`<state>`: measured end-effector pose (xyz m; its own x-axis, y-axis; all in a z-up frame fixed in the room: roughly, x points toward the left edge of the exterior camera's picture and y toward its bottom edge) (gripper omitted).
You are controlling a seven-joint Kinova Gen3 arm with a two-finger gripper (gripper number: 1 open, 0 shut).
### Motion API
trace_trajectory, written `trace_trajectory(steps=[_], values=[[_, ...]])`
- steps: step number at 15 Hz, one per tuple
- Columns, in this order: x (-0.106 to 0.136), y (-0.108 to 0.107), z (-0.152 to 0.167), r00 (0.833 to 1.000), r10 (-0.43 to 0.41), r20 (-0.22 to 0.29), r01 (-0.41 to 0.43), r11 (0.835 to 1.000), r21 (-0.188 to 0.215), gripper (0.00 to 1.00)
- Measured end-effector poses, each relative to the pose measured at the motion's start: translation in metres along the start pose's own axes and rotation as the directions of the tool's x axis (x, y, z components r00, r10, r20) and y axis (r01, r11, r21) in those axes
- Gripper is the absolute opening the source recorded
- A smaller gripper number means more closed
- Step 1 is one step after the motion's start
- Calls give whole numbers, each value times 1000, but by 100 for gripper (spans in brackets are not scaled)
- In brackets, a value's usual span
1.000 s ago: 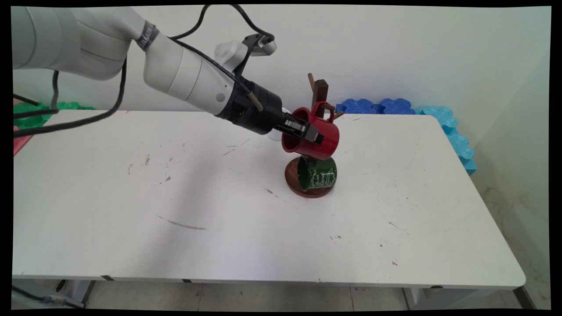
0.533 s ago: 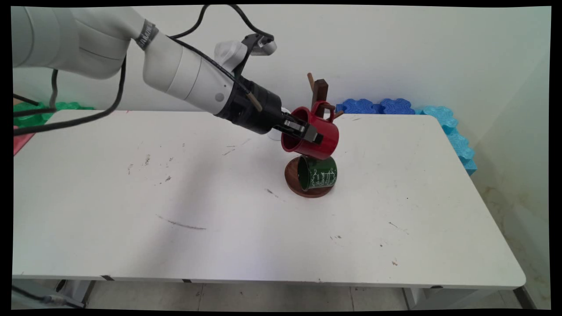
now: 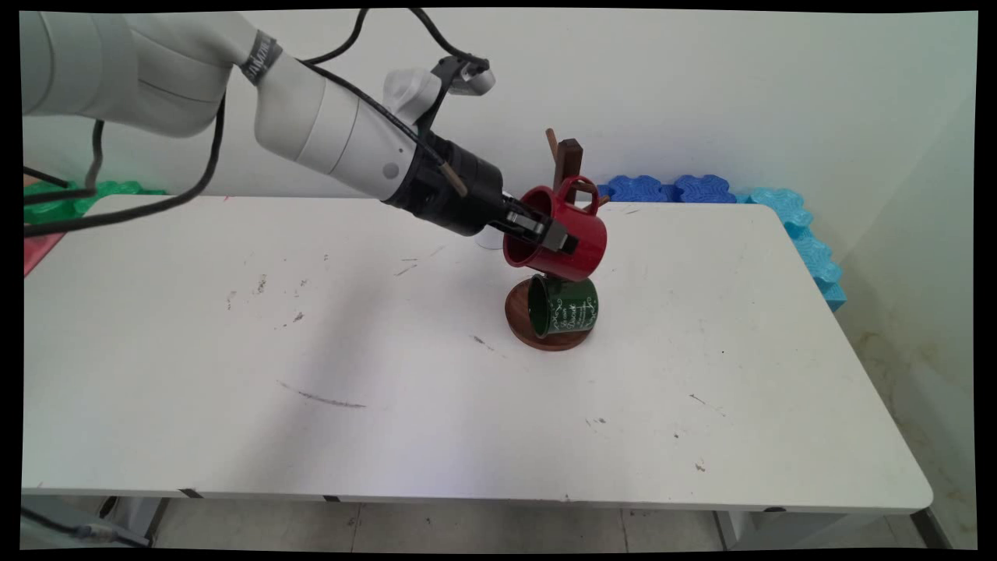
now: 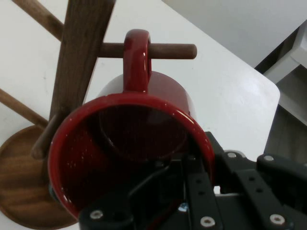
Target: Place the picked object on the table
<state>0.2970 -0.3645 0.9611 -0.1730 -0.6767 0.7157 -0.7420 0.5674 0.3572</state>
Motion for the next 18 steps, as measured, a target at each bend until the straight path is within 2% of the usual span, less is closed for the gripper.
trace_trajectory(steps=[9,18], values=[[5,7,-4,1000,17,-8,-17,1000,-18,0],[1,28,-13,999,37,3,-37,997,-72,0]])
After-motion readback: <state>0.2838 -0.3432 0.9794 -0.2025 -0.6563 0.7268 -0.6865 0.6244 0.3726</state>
